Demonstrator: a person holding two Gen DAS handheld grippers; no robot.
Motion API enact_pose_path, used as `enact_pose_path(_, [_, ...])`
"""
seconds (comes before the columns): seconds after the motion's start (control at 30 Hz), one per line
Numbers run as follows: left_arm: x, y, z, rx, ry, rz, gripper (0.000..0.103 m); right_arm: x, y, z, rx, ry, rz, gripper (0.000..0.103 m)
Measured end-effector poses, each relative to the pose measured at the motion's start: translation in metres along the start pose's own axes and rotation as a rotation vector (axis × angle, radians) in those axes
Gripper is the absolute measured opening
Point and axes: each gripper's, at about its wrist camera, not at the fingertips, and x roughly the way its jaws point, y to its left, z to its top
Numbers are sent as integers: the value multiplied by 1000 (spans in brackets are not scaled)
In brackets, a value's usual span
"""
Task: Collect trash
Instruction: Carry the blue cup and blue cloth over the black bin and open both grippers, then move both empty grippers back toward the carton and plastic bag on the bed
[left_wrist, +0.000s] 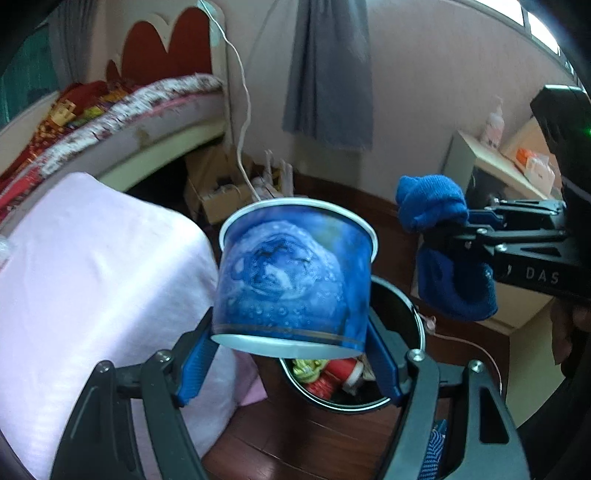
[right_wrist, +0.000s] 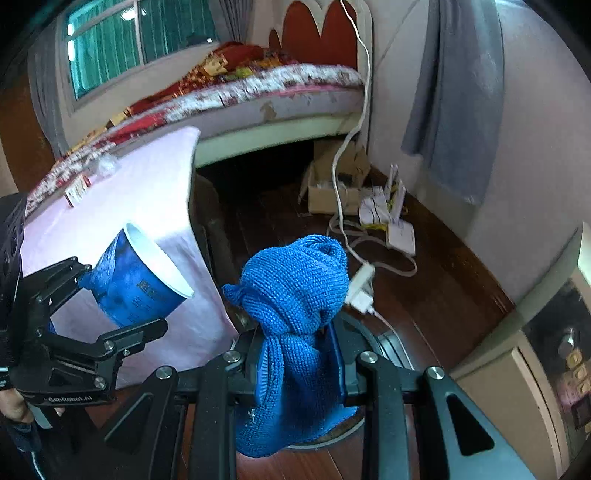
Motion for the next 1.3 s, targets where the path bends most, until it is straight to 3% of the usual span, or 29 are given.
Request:
enact_pose_path(0.3, [60,-10,-16,-11,170,-110,74,65,-28,-47,-9,206,-18,29])
enact_pose_path(0.43, [82,-17,-23,-1,227,-133,74,85,-33,-57,-18,249,0,29])
enact_pose_path(0.53, [101,-17,-27,-35,282,-198,75,104,-39,-62,-12,277,32,29])
enact_pose_path(0.57, [105,-15,-29,-60,292,-229,76,110,-39,-64,-16,283,42,30])
enact_pose_path(0.6, [109,-14,-30,-77,303,-247,88,115,-38,-66,-26,287,41,33])
enact_pose_path(0.63, [114,-11,-32,-98,322,-238,97,119,-36,-67,-37,291,39,55])
enact_pose_path(0.67, [117,-8,-34,-119,329,-233,97,126,-36,-70,-45,303,17,92])
enact_pose_path(0.7, [118,-5,-35,-122,334,-229,97,130,-37,-72,-53,312,-10,101])
enact_pose_path(0.93, [115,12,-47,-131,323,-78,99,144,-77,-75,88,351,-98,102])
enact_pose_path(1.3, [93,21,-39,-130,264,-29,100,136,-55,-67,52,323,-130,103])
